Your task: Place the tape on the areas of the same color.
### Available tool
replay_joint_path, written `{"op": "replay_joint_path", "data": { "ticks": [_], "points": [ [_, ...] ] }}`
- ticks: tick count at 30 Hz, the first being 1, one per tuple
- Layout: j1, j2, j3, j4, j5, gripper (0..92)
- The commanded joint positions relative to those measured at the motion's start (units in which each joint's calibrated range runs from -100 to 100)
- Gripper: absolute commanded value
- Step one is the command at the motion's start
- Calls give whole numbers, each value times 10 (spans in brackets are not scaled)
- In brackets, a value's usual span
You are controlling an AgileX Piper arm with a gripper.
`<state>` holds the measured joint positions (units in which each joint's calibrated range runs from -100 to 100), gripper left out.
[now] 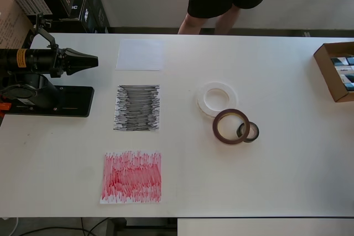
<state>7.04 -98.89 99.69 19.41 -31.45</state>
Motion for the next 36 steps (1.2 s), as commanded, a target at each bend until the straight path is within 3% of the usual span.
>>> {"op": "replay_joint_path", "data": {
  "ticks": [1,36],
  "points": [
    [-2,-3,-4,6,-1,1],
    [4,-2,-6,8,-5,1]
  ]
}}
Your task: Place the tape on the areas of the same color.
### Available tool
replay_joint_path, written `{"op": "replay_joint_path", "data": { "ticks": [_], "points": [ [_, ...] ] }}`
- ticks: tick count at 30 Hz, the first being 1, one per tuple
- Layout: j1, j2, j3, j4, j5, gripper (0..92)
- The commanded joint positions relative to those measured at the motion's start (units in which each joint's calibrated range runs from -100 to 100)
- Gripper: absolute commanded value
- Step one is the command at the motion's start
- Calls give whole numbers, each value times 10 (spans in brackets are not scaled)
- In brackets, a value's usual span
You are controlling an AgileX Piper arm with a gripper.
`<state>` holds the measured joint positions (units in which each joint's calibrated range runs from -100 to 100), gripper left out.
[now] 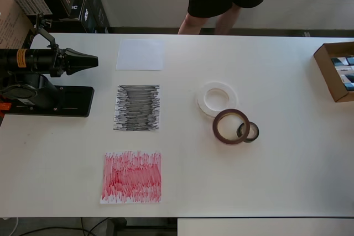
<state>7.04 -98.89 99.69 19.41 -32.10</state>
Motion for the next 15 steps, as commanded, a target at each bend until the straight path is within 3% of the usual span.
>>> {"op": "replay_joint_path", "data": {
  "ticks": [1,8,15],
  "points": [
    [5,-1,-6,8,1,1],
    [-1,36,-50,12,1,1],
    [-1,278,-246,12,7,1]
  ]
}}
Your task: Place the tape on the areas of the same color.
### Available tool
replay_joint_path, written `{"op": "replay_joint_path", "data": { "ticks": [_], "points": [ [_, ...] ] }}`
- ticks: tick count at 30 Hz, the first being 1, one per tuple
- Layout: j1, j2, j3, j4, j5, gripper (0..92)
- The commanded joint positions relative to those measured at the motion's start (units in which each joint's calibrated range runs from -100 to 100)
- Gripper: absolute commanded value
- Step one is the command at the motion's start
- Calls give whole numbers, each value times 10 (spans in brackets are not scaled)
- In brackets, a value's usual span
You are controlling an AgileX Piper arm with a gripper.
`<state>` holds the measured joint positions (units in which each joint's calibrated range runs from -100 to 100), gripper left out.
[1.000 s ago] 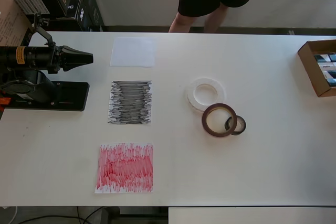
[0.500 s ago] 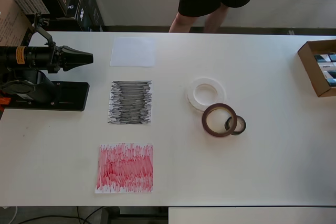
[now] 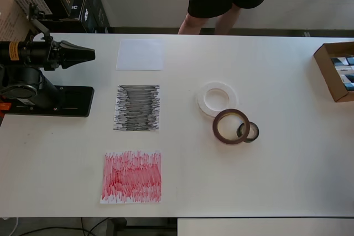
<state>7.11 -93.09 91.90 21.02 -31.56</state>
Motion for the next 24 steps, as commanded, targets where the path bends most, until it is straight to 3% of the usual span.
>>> {"op": "replay_joint_path", "data": {
  "ticks": [1,9,15,24],
  "points": [
    [-2,262,-203,-4,1,1],
    [-3,558,-484,-3,4,2],
    [-14,710,-684,-3,63,2],
    [-24,848,-837,-10,68,2]
  ]
}}
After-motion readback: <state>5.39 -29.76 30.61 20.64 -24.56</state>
